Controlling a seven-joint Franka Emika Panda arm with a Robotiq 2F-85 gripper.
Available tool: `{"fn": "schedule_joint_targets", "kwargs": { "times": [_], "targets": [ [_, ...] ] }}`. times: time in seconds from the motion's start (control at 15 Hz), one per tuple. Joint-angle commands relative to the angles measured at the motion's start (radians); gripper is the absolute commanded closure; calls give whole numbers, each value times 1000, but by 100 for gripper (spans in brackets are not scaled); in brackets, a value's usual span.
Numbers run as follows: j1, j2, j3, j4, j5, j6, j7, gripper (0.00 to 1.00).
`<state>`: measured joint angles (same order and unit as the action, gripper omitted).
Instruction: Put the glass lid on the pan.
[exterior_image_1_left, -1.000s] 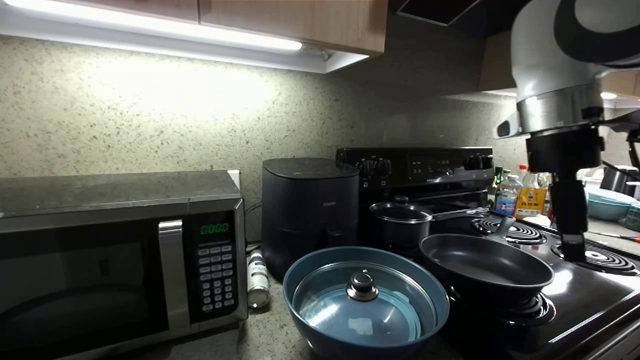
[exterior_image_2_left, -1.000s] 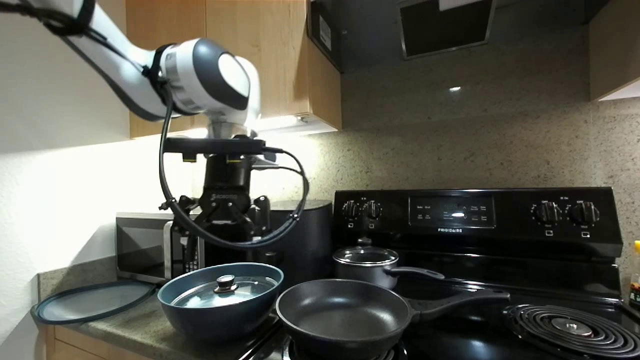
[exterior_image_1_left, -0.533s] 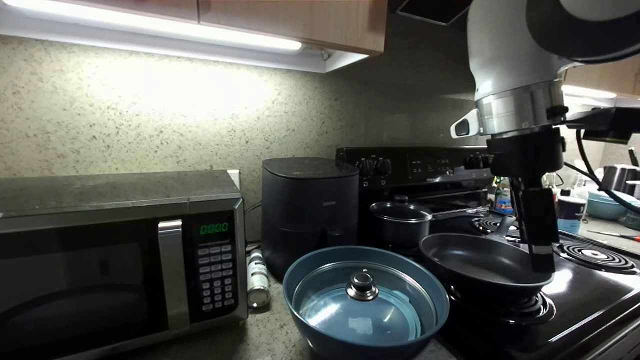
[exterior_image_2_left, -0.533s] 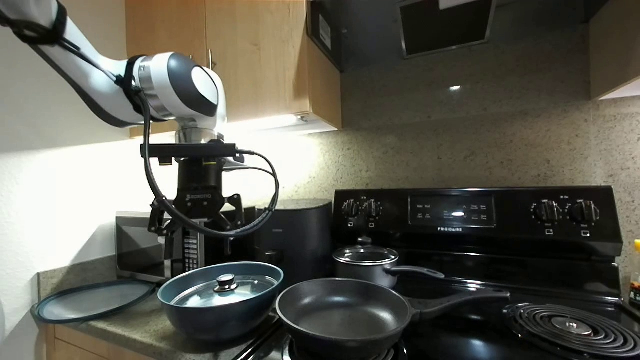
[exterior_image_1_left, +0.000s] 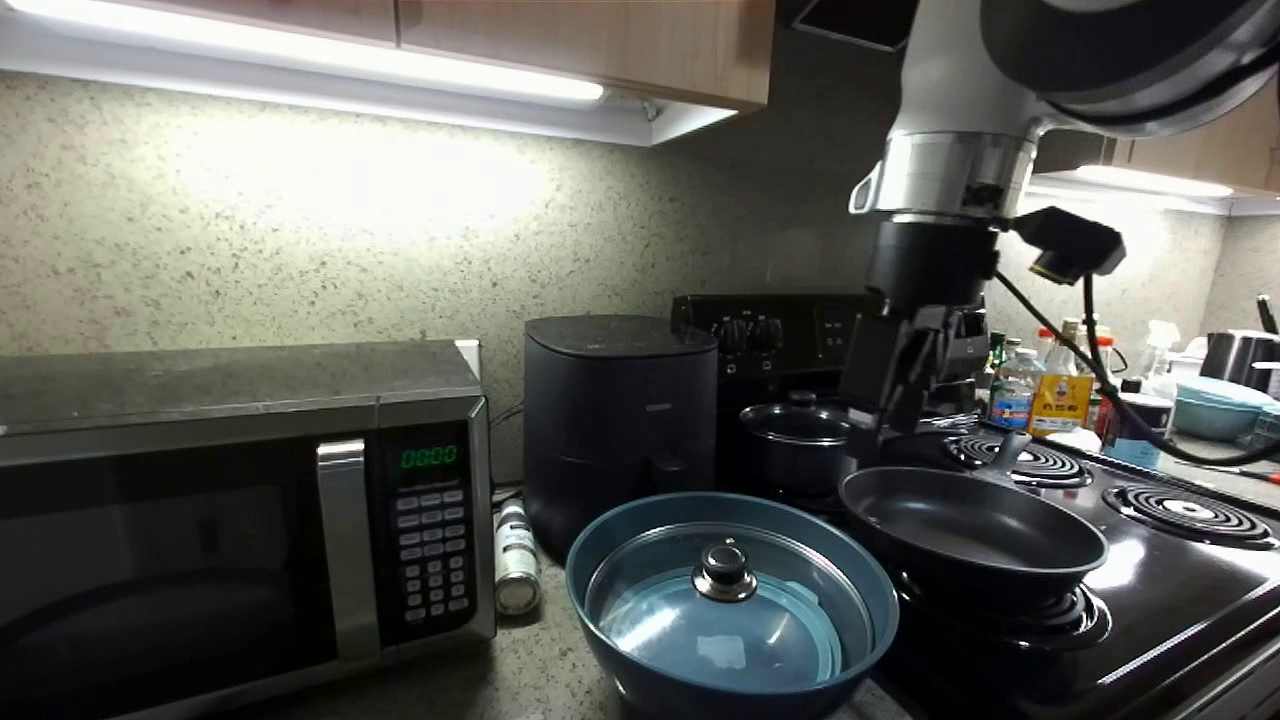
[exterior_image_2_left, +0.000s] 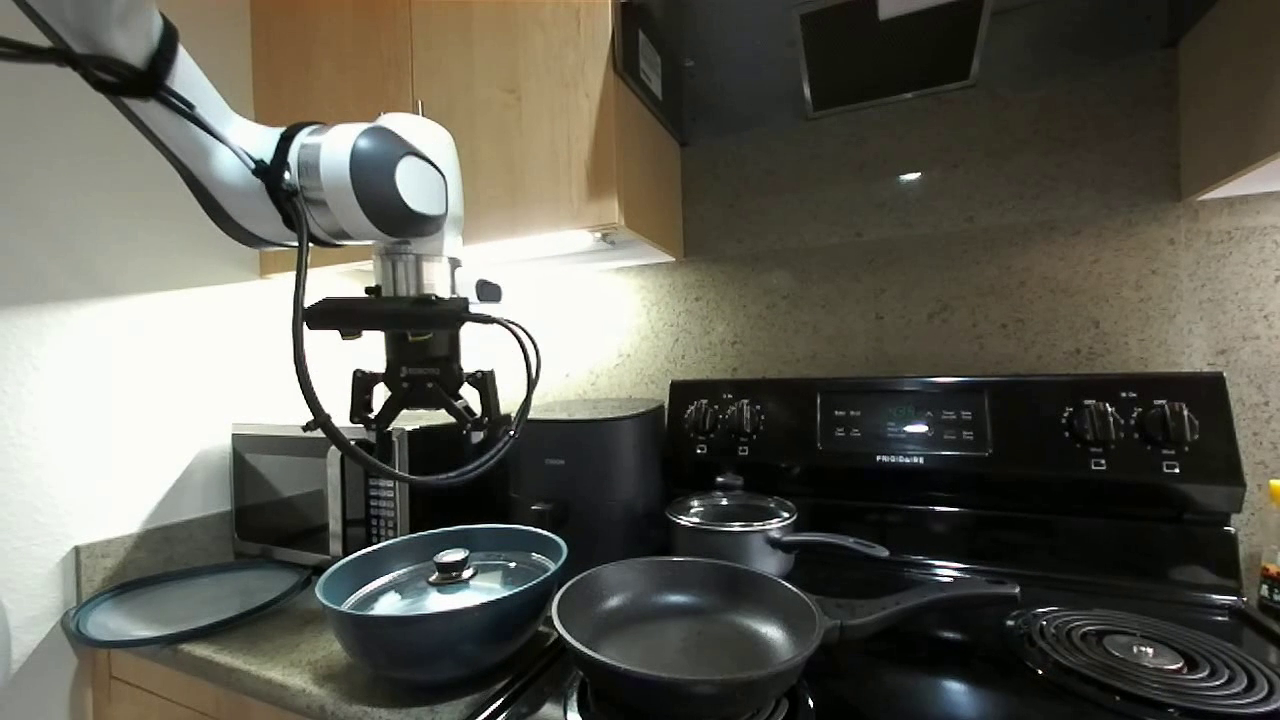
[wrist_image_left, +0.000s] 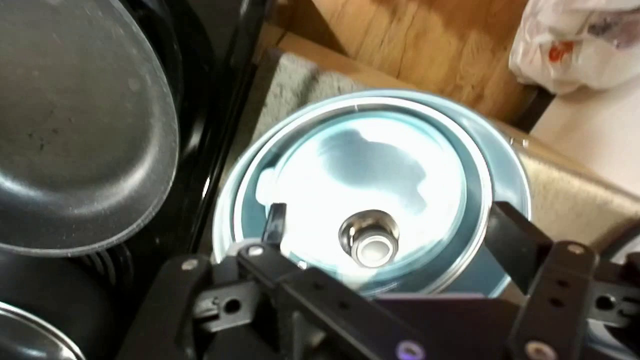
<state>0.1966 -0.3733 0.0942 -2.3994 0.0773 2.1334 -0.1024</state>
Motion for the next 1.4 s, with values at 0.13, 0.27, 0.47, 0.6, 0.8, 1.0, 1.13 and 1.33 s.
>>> {"fn": "schedule_joint_targets", "kwargs": {
  "times": [0.13,0.27,0.47,0.6,0.8,1.0,1.13,1.33],
  "targets": [
    [-11,69,31,45,7,108,87,0],
    [-12,83,33,54,7,113,96,0],
    [-29,155,48,111,-2,106,192,0],
    [-43,214,62,150,-35,127,268,0],
    [-48,307,70,213,-69,137,339,0],
    [-40,378,67,268,-147,87,396,0],
    [-35,361,57,244,-116,111,360,0],
    [-33,386,56,261,-126,111,366,0]
  ]
}}
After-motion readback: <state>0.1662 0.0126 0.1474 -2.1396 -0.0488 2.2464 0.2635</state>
